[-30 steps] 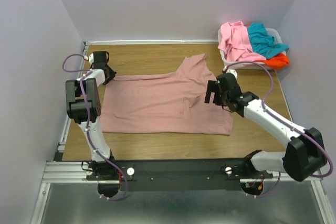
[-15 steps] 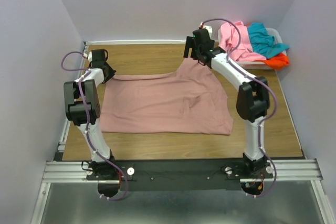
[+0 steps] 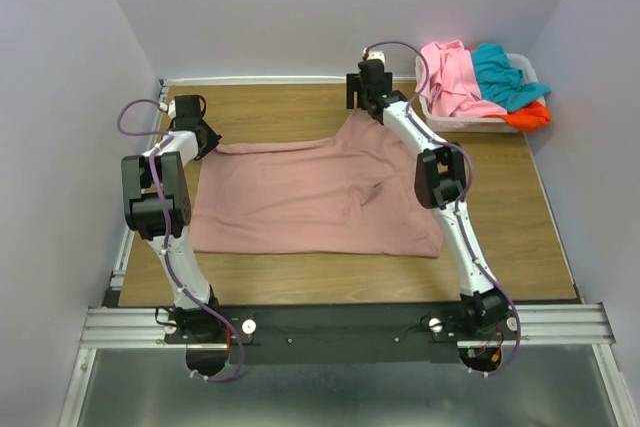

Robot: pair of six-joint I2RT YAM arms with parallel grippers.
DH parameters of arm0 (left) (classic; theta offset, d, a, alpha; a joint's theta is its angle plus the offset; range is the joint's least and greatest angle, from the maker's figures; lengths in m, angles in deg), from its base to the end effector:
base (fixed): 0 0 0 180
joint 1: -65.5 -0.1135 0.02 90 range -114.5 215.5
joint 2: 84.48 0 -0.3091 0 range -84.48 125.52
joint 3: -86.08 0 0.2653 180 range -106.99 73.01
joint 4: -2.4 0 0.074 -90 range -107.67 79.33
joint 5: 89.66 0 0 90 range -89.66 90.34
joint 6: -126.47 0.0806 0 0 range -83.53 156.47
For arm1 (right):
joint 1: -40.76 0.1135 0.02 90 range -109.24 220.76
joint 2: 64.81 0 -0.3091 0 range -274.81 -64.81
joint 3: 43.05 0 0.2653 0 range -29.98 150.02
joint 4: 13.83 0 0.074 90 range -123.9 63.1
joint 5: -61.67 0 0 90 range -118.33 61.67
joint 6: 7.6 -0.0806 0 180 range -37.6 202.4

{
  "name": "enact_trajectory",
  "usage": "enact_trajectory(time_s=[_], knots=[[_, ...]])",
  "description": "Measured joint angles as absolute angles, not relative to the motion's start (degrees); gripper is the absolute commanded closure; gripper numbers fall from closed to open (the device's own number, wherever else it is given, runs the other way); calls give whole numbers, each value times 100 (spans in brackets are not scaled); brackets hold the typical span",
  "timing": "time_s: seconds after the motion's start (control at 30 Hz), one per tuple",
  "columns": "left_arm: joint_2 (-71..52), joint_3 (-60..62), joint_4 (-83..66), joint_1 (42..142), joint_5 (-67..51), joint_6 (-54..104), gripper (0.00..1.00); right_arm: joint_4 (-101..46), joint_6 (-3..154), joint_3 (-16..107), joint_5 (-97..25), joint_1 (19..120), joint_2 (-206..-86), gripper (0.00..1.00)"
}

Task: Fold and stack the t-shirts
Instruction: Fold the tshirt

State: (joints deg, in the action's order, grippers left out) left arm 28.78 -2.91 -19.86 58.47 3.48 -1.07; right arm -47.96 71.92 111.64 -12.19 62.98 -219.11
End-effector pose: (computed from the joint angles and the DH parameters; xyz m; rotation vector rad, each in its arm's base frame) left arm 0.4860 0.0644 0.1763 -0.9302 2.2010 -0.1874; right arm 0.6470 0.2401 0.1652 -0.0572 2.1330 0.0307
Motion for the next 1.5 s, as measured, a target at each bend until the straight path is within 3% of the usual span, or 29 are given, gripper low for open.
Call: enact_trajectory(time_s=[0.23,0.3,0.33,0.43,0.73,0.83,0.9,0.93,1.3,1.5], knots=[[2878,-291,-1986,5847,352,-107,100,-4702,7349,11370,-1571,6258,-22313,20],[2878,-291,-1988,5847,352,-107,100,-4669,7354,11354,-1798,6258,-22313,34],[2878,-291,-1988,5847,352,-107,100,-4647,7347,11354,-1914,6254,-22313,49],[2878,-291,-1991,5847,352,-107,100,-4605,7325,11352,-2163,6254,-22313,67],[2878,-291,-2004,5847,352,-107,100,-4433,7402,10876,-2259,6254,-22064,71],[2878,-291,-2004,5847,352,-107,100,-4439,7544,10639,-2220,6254,-21922,80],[2878,-291,-2004,5847,352,-109,100,-4420,7609,10535,-2215,6254,-21852,97],[2878,-291,-2004,5847,352,-109,100,-4422,7653,10506,-2218,6254,-21834,100],[2764,-238,-2026,5847,350,-85,100,-4599,7893,10677,-2360,6256,-21625,100],[2329,48,-2017,5847,339,-80,100,-4435,7898,9214,-2436,6337,-20245,100]])
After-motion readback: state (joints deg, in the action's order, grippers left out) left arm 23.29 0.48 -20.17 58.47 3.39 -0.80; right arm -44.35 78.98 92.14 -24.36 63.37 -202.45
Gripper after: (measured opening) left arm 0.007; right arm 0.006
